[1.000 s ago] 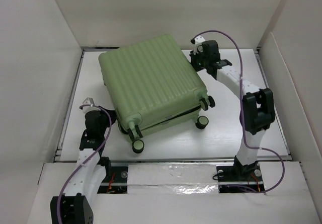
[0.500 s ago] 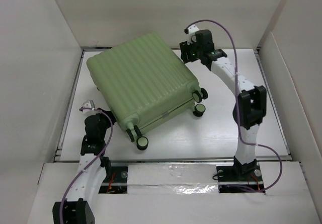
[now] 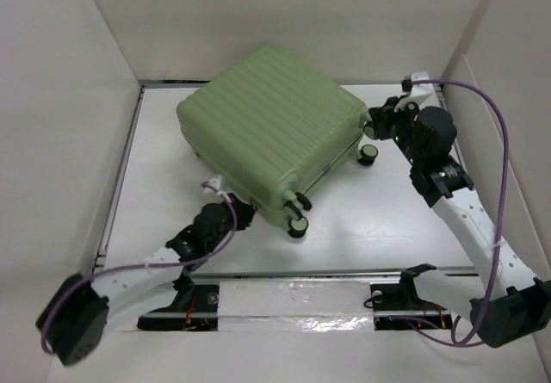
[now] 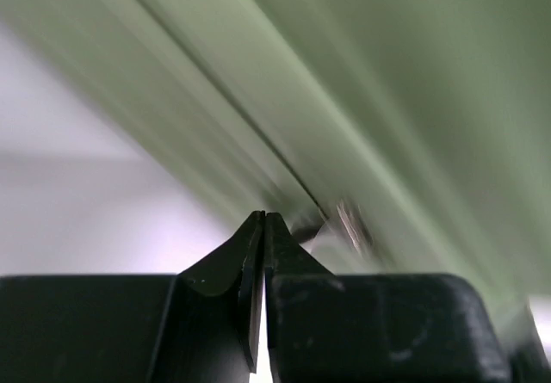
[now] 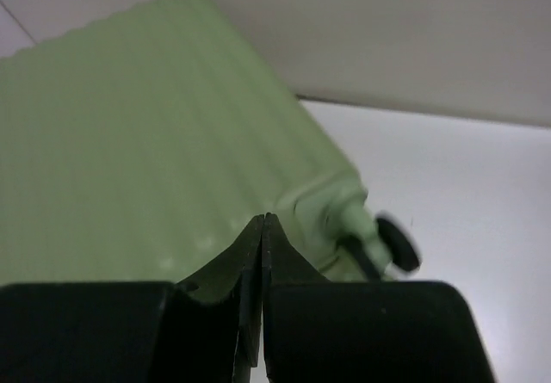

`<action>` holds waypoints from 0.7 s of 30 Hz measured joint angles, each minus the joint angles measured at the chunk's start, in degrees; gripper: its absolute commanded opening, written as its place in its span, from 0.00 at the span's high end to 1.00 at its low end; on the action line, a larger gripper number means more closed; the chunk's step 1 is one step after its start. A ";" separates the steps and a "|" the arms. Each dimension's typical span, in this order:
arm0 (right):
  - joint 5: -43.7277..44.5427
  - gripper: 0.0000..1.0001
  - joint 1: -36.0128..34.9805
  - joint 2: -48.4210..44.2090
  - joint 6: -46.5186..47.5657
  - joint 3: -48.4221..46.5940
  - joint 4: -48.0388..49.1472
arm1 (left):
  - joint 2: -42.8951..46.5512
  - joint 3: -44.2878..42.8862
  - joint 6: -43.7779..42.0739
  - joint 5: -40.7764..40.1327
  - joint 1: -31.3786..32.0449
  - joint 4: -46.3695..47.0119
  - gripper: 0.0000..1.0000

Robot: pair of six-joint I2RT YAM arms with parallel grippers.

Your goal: Pack the luggage

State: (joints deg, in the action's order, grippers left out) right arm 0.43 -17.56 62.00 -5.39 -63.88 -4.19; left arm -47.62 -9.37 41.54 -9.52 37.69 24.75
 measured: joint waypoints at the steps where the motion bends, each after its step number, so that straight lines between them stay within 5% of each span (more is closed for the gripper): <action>1: 0.96 0.97 0.20 -1.62 -0.61 3.04 0.24 | -3.04 -1.66 1.49 -2.08 6.34 -0.39 1.00; 5: 4.31 0.96 1.68 -7.76 -2.34 14.10 -0.22 | -13.25 -13.70 5.62 -11.85 24.39 -5.81 1.00; 8: 5.60 0.96 3.85 -11.04 -3.26 19.47 -0.39 | -8.79 -15.85 7.30 -16.04 26.71 -10.64 1.00; 12: 4.72 0.97 7.17 -11.78 -4.46 24.46 1.22 | 8.00 -16.04 6.62 -24.00 26.60 -17.11 1.00; 17: 2.23 0.97 7.80 -10.64 -6.38 29.24 4.81 | 13.35 -26.08 -1.29 -31.67 20.28 -13.35 0.95; 21: 0.13 0.97 7.91 -8.83 -6.86 29.97 6.47 | 1.57 -39.85 -3.78 -25.05 2.54 -8.28 0.92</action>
State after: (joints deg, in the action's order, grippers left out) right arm 0.56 -9.65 53.17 -12.25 -33.91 2.28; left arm -46.04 -49.21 37.76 -34.57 40.23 16.47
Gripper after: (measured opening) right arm 0.036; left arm 0.063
